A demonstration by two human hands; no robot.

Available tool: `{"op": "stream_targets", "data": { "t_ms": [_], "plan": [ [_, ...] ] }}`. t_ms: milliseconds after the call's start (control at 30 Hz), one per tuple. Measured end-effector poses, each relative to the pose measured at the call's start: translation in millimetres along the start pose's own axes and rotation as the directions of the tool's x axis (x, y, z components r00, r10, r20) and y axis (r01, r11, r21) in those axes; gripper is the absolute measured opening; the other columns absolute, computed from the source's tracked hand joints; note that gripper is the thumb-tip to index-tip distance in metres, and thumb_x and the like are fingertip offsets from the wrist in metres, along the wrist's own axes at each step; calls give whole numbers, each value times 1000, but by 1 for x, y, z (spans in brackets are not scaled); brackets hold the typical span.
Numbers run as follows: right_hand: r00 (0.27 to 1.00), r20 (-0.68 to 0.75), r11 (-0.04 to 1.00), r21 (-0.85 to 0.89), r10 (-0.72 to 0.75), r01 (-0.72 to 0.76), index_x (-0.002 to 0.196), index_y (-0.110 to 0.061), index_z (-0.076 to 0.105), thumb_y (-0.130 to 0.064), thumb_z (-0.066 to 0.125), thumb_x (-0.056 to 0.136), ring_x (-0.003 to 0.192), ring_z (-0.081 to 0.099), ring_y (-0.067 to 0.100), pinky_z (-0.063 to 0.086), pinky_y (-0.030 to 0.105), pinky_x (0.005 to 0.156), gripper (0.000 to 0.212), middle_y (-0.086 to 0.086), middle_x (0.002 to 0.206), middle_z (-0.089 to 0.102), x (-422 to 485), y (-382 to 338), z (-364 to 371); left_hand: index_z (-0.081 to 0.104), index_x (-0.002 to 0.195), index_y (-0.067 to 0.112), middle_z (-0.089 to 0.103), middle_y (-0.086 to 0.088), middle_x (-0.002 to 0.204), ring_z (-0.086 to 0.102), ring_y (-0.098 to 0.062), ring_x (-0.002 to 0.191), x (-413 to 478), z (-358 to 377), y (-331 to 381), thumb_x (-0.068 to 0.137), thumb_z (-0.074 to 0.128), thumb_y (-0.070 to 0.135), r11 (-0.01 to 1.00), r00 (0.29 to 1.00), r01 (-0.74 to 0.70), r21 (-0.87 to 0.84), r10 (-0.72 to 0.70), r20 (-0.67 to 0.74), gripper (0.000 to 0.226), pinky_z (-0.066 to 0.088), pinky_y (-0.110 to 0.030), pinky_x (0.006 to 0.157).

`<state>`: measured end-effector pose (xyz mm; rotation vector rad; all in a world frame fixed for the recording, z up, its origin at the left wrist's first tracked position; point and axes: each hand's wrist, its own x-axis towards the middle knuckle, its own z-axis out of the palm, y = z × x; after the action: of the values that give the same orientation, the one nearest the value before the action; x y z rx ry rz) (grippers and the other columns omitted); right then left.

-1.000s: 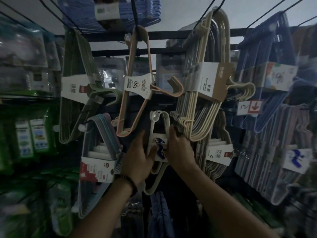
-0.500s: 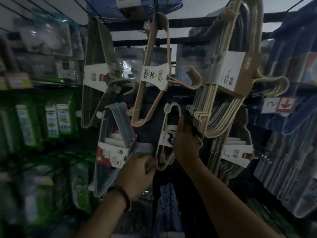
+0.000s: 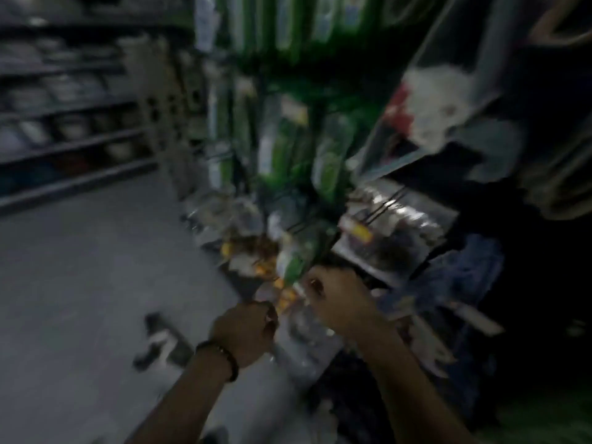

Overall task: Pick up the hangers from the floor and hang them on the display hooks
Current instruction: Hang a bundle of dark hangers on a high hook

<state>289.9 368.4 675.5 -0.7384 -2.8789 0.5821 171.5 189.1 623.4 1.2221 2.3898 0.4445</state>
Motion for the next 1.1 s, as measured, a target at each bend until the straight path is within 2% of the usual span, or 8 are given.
{"op": "stream_targets", "data": {
  "t_ms": [133,233,333,700,800,900,1000,1100],
  "plan": [
    [928,357,989,133,-105,60,74,-25,47,-44,51,100,73,53,22,47,37,68,32,-4,68,47,5,-49,113,69,111,26,74,0,111,70,-23,101,-73,37,-105,106,47,44,963,961,263,-62,-256,106,29,49,-29,77],
    [820,557,990,119,-131,77,92,-22,68,-38,62,99,100,66,22,53,34,84,19,-1,93,70,12,-94,178,71,110,31,75,3,116,71,-20,106,-110,48,-172,102,54,46,878,882,459,-133,-432,188,24,53,-29,83],
    [732,674,995,81,-94,54,105,-23,73,-44,65,96,97,69,17,58,35,88,25,-2,106,75,37,-142,232,72,114,30,76,-1,119,71,-26,110,-121,52,-236,95,53,50,805,821,565,-178,-527,220,33,57,-35,91],
    [568,823,997,-32,-17,76,110,-22,71,-42,60,100,93,68,16,59,37,86,25,-2,106,73,175,-213,455,69,121,14,73,-8,119,70,-26,109,-92,91,-424,108,50,26,659,724,686,-309,-575,381,26,57,-38,93],
    [527,850,991,-47,-27,127,123,-19,65,-31,60,102,102,67,17,54,29,85,24,1,117,70,213,-192,548,69,119,18,74,1,110,70,-16,100,-66,135,-472,109,49,27,503,638,768,-396,-660,397,24,58,-30,87],
    [492,870,974,-110,-2,199,124,-20,58,-26,62,100,99,66,21,59,37,85,25,5,116,67,250,-161,656,68,118,21,73,3,108,68,-13,98,-32,198,-514,109,50,27,311,526,826,-470,-725,444,21,56,-25,84],
    [386,922,944,-152,29,293,122,-17,57,-29,60,98,95,65,24,59,44,85,27,7,113,66,282,-135,772,66,121,18,69,3,111,67,-15,102,11,271,-553,110,46,22,227,495,836,-499,-704,509,23,57,-28,90],
    [347,937,930,-162,41,330,132,-14,54,-30,60,98,96,65,27,59,41,83,37,11,118,62,312,-118,876,65,119,24,69,4,111,66,-11,98,59,352,-595,110,47,26,127,456,844,-522,-683,571,21,55,-22,86]
  ]
}}
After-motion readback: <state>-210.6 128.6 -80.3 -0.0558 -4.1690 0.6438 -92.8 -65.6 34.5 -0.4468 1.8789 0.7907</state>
